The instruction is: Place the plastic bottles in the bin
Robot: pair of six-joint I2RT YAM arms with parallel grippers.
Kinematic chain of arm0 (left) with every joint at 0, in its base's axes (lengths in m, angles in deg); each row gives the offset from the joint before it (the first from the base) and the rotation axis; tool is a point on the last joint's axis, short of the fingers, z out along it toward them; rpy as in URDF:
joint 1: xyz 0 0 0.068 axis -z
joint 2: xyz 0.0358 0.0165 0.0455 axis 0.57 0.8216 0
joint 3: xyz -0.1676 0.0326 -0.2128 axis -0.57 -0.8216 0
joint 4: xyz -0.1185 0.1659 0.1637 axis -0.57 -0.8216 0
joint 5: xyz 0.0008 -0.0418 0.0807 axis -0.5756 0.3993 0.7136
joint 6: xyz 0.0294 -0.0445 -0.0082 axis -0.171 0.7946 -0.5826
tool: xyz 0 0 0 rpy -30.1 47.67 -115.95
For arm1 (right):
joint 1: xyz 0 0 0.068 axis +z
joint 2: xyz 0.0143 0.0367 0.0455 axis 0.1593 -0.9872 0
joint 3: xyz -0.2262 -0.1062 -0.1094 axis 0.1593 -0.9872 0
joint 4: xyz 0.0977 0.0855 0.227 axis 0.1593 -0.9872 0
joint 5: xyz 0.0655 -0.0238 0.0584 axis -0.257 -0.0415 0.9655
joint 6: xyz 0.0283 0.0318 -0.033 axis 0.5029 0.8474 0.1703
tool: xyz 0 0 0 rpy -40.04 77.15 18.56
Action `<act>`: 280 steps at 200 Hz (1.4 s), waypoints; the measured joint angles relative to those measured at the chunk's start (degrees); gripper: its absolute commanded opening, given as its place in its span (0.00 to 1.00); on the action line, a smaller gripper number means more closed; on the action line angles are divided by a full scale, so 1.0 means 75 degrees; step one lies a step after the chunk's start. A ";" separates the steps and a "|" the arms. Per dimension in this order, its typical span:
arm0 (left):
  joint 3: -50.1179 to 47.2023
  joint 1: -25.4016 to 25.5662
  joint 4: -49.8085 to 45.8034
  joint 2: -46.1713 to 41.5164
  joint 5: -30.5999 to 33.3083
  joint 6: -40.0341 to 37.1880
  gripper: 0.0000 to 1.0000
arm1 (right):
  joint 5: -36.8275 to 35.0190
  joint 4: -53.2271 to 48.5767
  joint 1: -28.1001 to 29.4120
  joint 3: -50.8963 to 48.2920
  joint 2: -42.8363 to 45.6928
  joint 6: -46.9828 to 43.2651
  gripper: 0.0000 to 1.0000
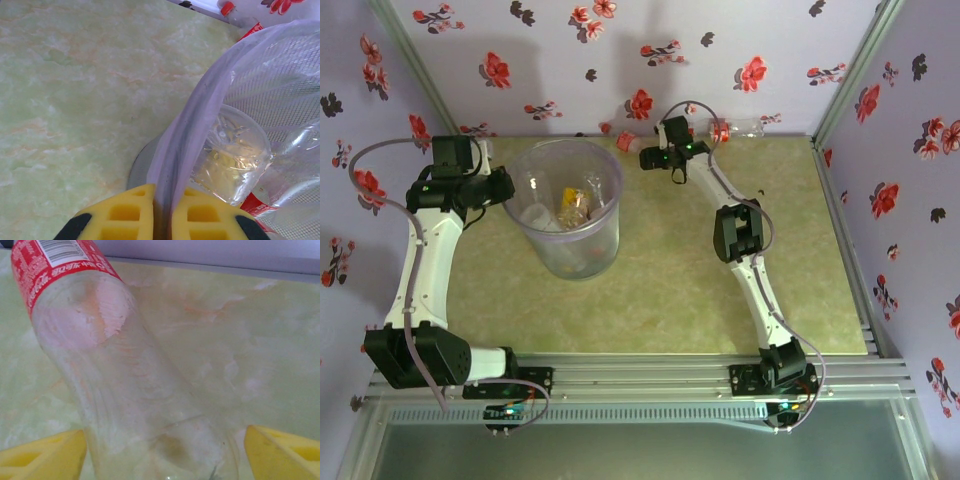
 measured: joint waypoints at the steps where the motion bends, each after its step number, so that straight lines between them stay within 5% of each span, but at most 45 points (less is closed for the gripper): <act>1: 0.0000 0.0000 0.0003 0.0000 -0.0003 0.0000 0.00 | -0.0003 -0.0003 -0.0003 0.0009 -0.0006 0.0020 0.77; 86: 0.0000 0.0000 -0.0009 -0.0015 -0.0003 0.0000 0.00 | 0.0076 0.0291 -0.0009 -0.0603 0.0256 0.0082 0.62; 164: -0.0017 0.0000 -0.0038 -0.0064 0.0000 -0.0023 0.00 | -0.0111 0.1574 0.0000 -0.5799 0.3404 0.0799 0.62; 216: -0.0189 -0.0035 0.0003 -0.0245 -0.0006 -0.0017 0.00 | -0.0420 0.1818 0.0009 -0.9227 0.6161 0.1201 0.79; 280: -0.0227 -0.0035 0.0035 -0.0268 -0.0032 -0.0017 0.00 | -0.1215 -0.0070 0.0044 -0.8562 0.6951 0.0204 0.91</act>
